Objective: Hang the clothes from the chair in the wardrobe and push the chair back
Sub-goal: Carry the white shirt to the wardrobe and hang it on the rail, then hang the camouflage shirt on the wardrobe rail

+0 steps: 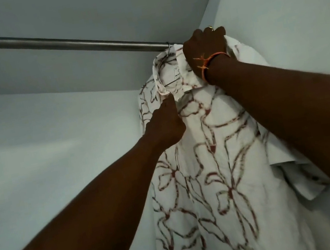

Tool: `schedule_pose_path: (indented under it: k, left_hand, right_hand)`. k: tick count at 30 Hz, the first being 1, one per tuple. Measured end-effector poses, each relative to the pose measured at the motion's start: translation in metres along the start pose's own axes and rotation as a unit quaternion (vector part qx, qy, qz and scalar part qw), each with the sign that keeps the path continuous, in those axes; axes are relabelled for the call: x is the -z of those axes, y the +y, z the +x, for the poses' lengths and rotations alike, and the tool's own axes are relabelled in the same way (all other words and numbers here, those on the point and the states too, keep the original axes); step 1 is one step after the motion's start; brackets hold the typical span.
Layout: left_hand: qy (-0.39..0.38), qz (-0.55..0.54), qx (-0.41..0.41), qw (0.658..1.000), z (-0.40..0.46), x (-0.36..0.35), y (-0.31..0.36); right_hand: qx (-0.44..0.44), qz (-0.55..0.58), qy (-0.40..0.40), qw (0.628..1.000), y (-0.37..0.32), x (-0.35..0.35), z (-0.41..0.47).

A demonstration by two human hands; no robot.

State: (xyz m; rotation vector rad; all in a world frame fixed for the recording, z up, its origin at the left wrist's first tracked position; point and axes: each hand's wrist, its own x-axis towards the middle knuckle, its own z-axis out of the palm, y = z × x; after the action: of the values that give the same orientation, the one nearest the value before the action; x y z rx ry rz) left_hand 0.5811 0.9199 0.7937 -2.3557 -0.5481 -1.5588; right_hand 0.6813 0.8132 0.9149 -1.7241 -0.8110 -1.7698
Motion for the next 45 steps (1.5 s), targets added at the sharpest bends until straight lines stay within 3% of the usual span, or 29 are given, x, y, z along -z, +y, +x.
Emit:
schedule_pose_path:
  k: [4, 14, 23, 28, 35, 39, 43, 45]
  left_hand:
    - [-0.004, -0.015, -0.005, 1.000, -0.009, -0.004, 0.008]
    - [-0.019, -0.045, 0.006, 0.999, -0.063, 0.014, 0.017]
    - [0.000, -0.114, 0.084, 0.990, -0.191, 0.051, 0.027]
    - [-0.019, -0.126, 0.154, 0.980, -0.289, 0.079, 0.051]
    - [-0.010, -0.081, 0.322, 0.943, -0.444, 0.138, 0.113]
    - [0.022, -0.040, 0.432, 0.901, -0.533, 0.191, 0.159]
    - [0.035, -0.001, 0.502, 0.864, -0.609, 0.257, 0.212]
    - [0.048, 0.035, 0.530, 0.846, -0.646, 0.297, 0.236]
  right_hand:
    - [0.006, -0.085, 0.052, 0.995, 0.003, 0.000, -0.021]
    - [0.009, 0.003, 0.037, 0.999, 0.001, 0.046, -0.107]
    - [-0.102, 0.144, -0.072, 0.982, -0.021, 0.094, -0.274]
    - [-0.160, 0.252, -0.173, 0.939, -0.032, 0.137, -0.371]
    - [-0.176, 0.451, -0.258, 0.836, -0.043, 0.229, -0.473]
    - [-0.198, 0.627, -0.295, 0.693, -0.063, 0.313, -0.532]
    - [-0.233, 0.717, -0.412, 0.512, -0.083, 0.413, -0.577]
    - [-0.211, 0.740, -0.461, 0.443, -0.094, 0.468, -0.600]
